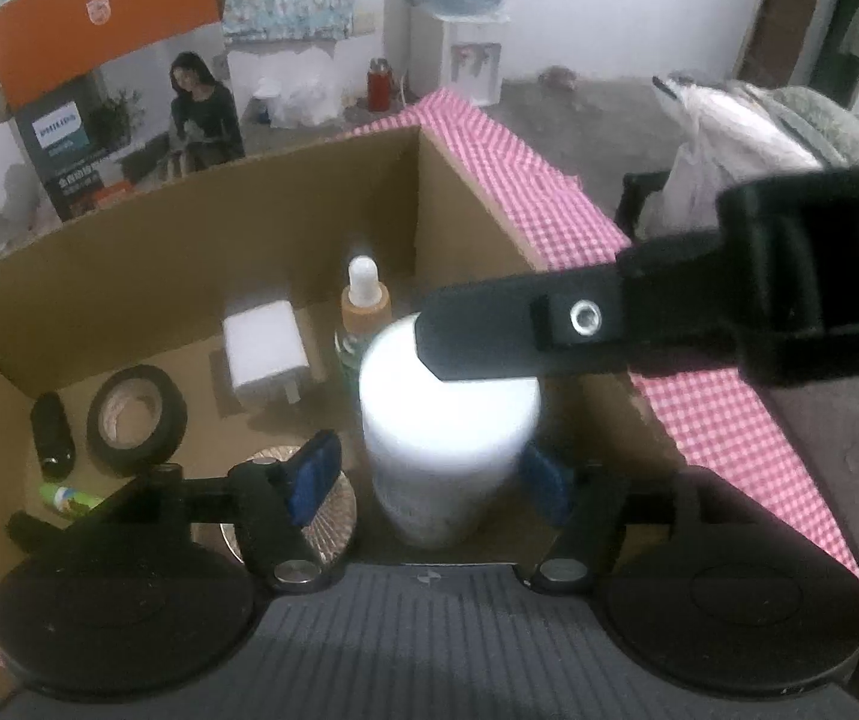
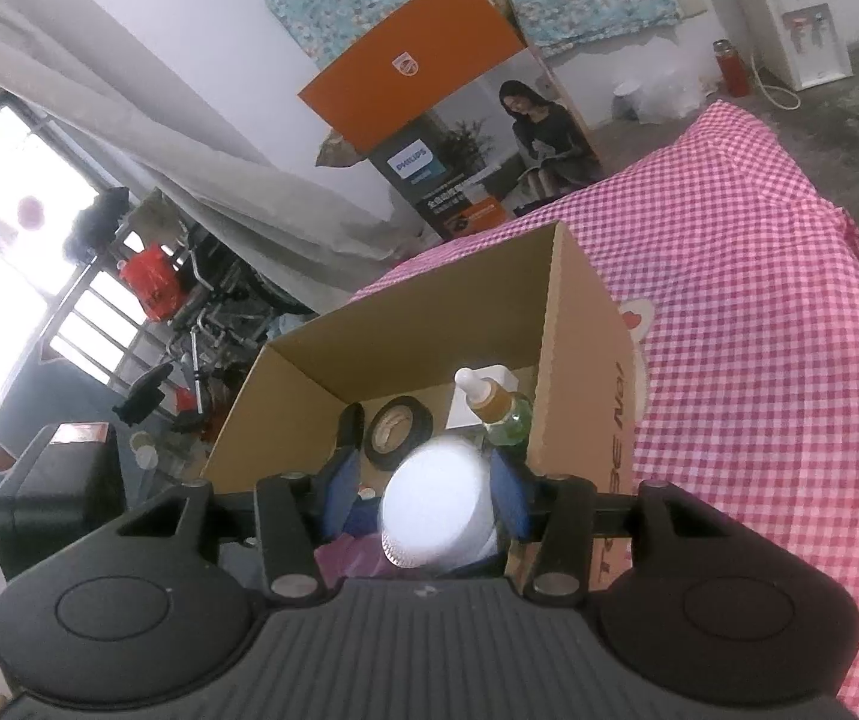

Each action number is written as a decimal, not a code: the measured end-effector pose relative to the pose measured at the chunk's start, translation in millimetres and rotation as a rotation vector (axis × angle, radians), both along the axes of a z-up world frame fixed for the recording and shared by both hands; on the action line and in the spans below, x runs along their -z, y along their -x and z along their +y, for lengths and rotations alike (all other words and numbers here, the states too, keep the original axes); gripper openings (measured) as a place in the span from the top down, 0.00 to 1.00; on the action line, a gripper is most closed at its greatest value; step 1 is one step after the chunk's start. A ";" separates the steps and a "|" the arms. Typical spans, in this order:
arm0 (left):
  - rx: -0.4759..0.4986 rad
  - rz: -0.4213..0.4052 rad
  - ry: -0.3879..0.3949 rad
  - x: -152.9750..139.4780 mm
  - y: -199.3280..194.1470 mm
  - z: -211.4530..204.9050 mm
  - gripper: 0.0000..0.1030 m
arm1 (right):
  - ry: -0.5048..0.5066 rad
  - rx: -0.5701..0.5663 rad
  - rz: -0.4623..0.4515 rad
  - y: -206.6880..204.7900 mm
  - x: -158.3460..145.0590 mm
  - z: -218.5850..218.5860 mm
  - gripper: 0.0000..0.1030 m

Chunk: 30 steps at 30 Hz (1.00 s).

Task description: Organize rigid objects

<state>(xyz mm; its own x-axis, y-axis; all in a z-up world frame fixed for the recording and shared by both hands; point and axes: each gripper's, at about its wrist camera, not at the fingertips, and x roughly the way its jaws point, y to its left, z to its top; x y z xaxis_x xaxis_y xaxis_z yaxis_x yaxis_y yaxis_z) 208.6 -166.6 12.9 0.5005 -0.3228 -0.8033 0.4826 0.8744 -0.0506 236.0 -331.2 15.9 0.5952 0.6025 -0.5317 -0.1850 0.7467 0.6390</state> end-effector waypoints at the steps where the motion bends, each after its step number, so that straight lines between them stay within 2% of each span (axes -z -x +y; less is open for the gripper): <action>1: 0.000 -0.013 0.011 -2.1 2.1 1.4 0.27 | 0.005 0.002 -0.006 2.0 -0.9 0.3 0.48; 6: 0.004 -0.092 0.037 -14.1 10.0 5.1 0.11 | 0.033 0.015 -0.052 15.9 -11.6 1.9 0.39; 13: -0.039 -0.169 0.097 -36.6 37.6 31.4 0.05 | 0.066 0.069 -0.152 51.2 -38.8 4.9 0.27; 15: -0.062 -0.171 0.136 -47.1 48.0 47.3 0.04 | 0.083 0.089 -0.191 62.9 -47.4 5.5 0.21; 17: -0.079 -0.180 0.191 -57.8 59.3 66.0 0.00 | 0.116 0.123 -0.246 79.6 -55.0 5.4 0.05; 20: -0.148 -0.213 0.224 -70.3 73.5 91.4 0.00 | 0.161 0.180 -0.299 100.9 -60.7 6.5 0.00; 24: -0.284 -0.233 0.189 -76.6 83.3 117.1 0.00 | 0.231 0.241 -0.314 119.4 -63.7 16.5 0.00; 27: -0.395 -0.230 0.127 -72.1 82.0 127.4 0.00 | 0.299 0.243 -0.320 128.2 -64.5 35.2 0.00; 30: -0.443 -0.217 0.067 -63.5 78.9 132.9 0.00 | 0.372 0.240 -0.321 135.4 -64.0 56.5 0.00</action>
<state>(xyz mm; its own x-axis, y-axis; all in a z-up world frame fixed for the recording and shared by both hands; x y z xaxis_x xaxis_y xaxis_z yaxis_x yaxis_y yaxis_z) 129.7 -33.7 76.4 0.7545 -0.0885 -0.6503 0.0706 0.9961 -0.0536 100.6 -274.8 79.9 0.8603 0.2356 -0.4520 -0.1240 0.9569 0.2626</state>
